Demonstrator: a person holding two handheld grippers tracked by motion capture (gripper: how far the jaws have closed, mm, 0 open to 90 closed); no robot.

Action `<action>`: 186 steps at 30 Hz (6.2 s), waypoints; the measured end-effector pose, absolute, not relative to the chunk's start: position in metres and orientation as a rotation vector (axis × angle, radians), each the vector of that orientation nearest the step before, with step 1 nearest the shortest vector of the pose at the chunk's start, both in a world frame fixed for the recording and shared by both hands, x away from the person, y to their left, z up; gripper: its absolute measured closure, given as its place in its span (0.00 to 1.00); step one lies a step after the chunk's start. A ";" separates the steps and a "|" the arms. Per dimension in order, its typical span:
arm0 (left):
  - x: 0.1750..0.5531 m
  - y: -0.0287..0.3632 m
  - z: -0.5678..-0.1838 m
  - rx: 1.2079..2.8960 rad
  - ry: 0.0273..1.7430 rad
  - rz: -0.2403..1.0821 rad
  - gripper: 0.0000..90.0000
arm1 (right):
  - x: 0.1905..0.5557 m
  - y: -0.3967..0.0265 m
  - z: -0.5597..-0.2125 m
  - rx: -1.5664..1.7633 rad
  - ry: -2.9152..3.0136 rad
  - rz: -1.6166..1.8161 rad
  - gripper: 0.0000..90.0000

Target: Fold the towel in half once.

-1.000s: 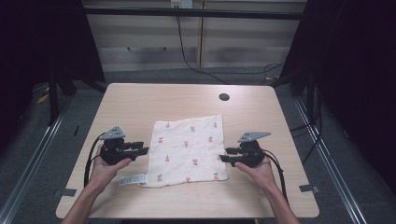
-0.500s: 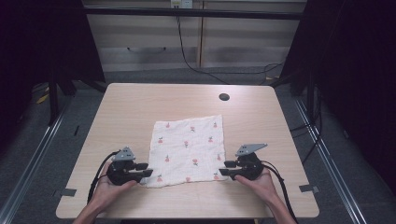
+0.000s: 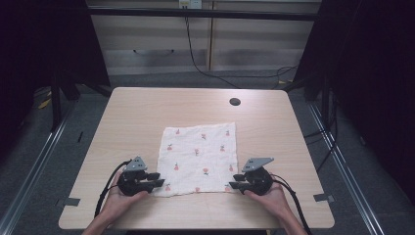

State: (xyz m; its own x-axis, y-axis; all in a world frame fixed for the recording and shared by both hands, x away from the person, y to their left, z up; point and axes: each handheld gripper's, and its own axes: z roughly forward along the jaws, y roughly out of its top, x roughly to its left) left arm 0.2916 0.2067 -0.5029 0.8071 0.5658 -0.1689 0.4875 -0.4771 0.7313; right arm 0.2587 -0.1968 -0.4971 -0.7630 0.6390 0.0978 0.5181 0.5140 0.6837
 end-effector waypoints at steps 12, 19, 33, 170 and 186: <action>0.257 0.197 -0.500 2.200 0.700 0.079 0.72 | 0.225 -0.212 -0.496 1.029 2.612 1.127 0.74; 0.237 0.192 -0.498 2.226 0.675 0.073 0.72 | 0.210 -0.217 -0.495 1.030 2.625 1.127 0.73; 0.258 0.201 -0.472 2.125 0.715 0.035 0.68 | 0.236 -0.222 -0.473 1.102 2.498 1.245 0.69; 0.385 0.214 -0.420 1.852 0.759 0.219 0.97 | 0.364 -0.238 -0.422 1.059 2.246 1.516 0.99; 0.344 0.224 -0.431 1.867 0.738 0.216 0.97 | 0.317 -0.250 -0.436 1.043 2.259 1.562 0.99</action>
